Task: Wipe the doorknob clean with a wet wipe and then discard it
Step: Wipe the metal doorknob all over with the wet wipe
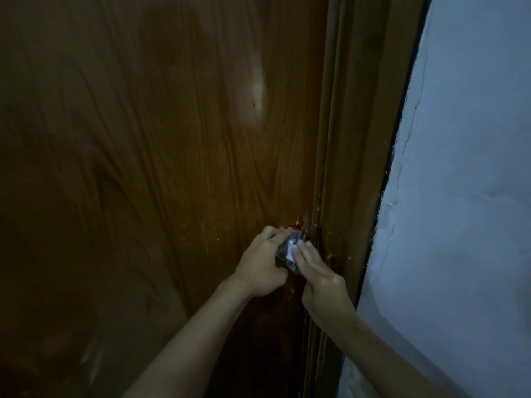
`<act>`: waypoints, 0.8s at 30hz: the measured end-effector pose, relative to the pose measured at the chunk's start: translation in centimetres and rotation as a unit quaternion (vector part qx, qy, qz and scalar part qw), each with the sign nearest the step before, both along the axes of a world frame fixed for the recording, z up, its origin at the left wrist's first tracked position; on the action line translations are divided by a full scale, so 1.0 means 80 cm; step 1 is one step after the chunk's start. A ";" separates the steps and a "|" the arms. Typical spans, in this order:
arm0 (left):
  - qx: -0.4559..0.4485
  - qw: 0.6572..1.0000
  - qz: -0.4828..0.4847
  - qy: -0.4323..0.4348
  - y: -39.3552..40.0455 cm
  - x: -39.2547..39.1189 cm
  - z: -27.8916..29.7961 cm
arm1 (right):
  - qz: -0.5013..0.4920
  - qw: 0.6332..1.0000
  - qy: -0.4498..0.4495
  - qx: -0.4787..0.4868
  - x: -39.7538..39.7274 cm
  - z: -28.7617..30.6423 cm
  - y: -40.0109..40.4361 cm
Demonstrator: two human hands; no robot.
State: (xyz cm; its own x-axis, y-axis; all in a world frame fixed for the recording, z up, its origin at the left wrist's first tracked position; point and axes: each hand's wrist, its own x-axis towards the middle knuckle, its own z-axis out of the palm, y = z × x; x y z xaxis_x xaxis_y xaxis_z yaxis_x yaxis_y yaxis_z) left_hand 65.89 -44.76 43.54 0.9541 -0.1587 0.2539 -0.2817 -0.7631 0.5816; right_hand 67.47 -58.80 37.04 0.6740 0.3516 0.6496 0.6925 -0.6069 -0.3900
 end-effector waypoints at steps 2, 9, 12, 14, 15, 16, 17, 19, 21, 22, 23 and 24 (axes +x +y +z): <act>-0.014 1.000 0.003 -0.001 -0.001 -0.001 -0.003 | -0.007 1.000 0.003 0.021 0.005 0.004 0.004; -0.016 1.000 0.005 -0.005 0.000 -0.001 -0.004 | -0.032 0.999 0.001 0.018 0.004 0.011 0.005; -0.009 1.000 0.005 -0.006 0.000 -0.002 -0.003 | -0.017 0.998 0.002 0.065 -0.008 0.001 0.000; -0.005 1.000 0.004 -0.002 0.001 -0.001 -0.002 | -0.018 0.994 0.015 0.106 -0.013 0.002 0.001; -0.004 1.000 0.004 -0.001 0.001 -0.001 -0.002 | -0.035 0.991 0.022 0.130 -0.014 0.003 0.004; -0.005 1.000 0.004 0.000 0.002 0.000 -0.001 | -0.059 0.985 0.035 0.157 -0.014 0.006 0.005; -0.007 1.000 0.005 -0.001 0.002 0.000 -0.001 | -0.071 0.979 0.059 0.182 -0.014 0.007 0.005; -0.011 1.000 0.006 -0.004 0.003 0.000 0.000 | -0.079 0.968 0.120 0.205 -0.015 0.007 0.006; -0.019 1.000 0.003 -0.006 0.004 0.000 0.000 | -0.055 0.976 0.107 0.184 -0.021 0.008 0.008; -0.023 1.000 0.000 -0.008 0.004 0.000 0.001 | -0.040 0.984 0.082 0.154 -0.022 0.007 0.008; -0.026 1.000 -0.001 -0.009 0.005 0.001 0.002 | -0.022 0.989 0.073 0.128 -0.020 0.007 0.008; -0.028 1.000 -0.002 -0.008 0.004 0.002 0.001 | -0.009 0.989 0.086 0.118 -0.017 0.007 0.005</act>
